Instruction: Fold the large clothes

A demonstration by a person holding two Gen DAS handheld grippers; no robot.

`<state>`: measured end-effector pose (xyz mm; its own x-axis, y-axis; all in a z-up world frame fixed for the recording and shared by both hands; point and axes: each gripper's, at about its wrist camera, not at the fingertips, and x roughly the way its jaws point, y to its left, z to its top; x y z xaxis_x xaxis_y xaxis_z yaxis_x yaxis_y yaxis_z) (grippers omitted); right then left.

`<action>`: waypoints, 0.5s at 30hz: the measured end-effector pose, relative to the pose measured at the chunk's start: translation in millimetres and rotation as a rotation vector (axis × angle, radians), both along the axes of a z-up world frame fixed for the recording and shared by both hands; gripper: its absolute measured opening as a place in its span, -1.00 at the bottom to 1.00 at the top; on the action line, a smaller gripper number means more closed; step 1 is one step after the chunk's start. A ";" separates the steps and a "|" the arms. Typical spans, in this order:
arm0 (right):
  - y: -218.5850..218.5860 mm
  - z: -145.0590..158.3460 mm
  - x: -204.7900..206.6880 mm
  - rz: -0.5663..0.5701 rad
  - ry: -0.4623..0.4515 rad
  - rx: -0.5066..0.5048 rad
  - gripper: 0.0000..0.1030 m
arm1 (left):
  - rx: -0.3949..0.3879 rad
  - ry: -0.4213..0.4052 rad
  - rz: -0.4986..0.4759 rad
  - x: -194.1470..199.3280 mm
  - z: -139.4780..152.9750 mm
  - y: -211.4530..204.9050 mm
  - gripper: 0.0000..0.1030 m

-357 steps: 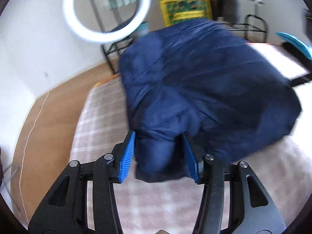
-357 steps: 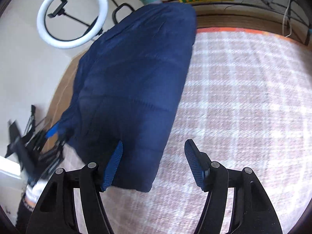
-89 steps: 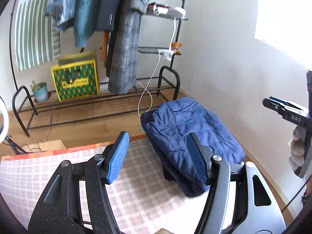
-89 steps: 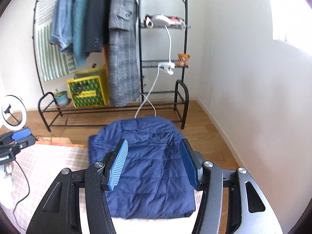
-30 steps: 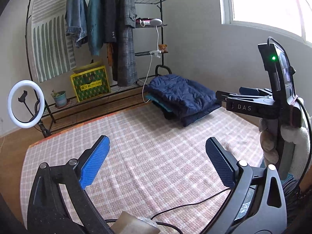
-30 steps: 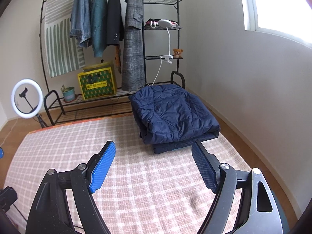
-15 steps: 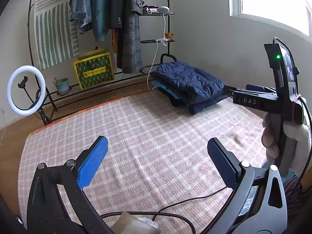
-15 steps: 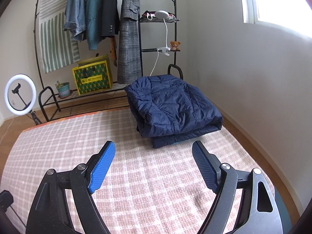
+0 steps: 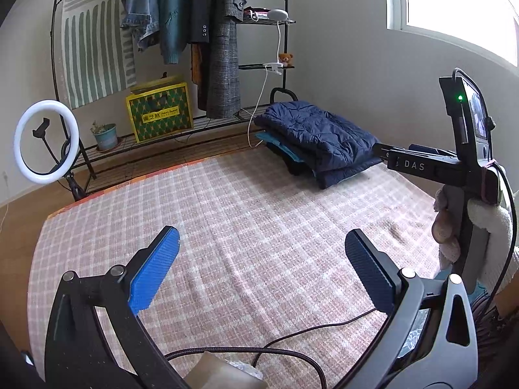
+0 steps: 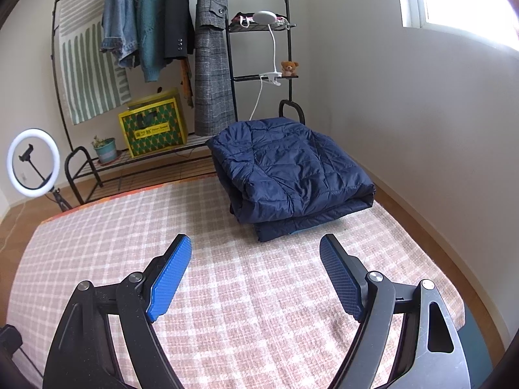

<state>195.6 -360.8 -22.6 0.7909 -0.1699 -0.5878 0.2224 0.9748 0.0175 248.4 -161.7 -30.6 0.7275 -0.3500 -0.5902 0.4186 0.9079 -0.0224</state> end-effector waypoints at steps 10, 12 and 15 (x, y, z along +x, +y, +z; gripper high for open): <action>-1.1 -0.8 1.3 -0.008 0.002 0.000 0.58 | 0.000 0.001 0.001 -0.3 0.3 -1.7 1.00; -2.0 -1.0 2.9 -0.006 0.003 0.001 0.58 | -0.002 0.002 0.004 -0.4 0.3 -2.3 1.00; -2.1 -1.3 2.8 -0.006 0.005 0.001 0.58 | -0.003 0.002 0.003 -0.5 1.0 -2.7 1.00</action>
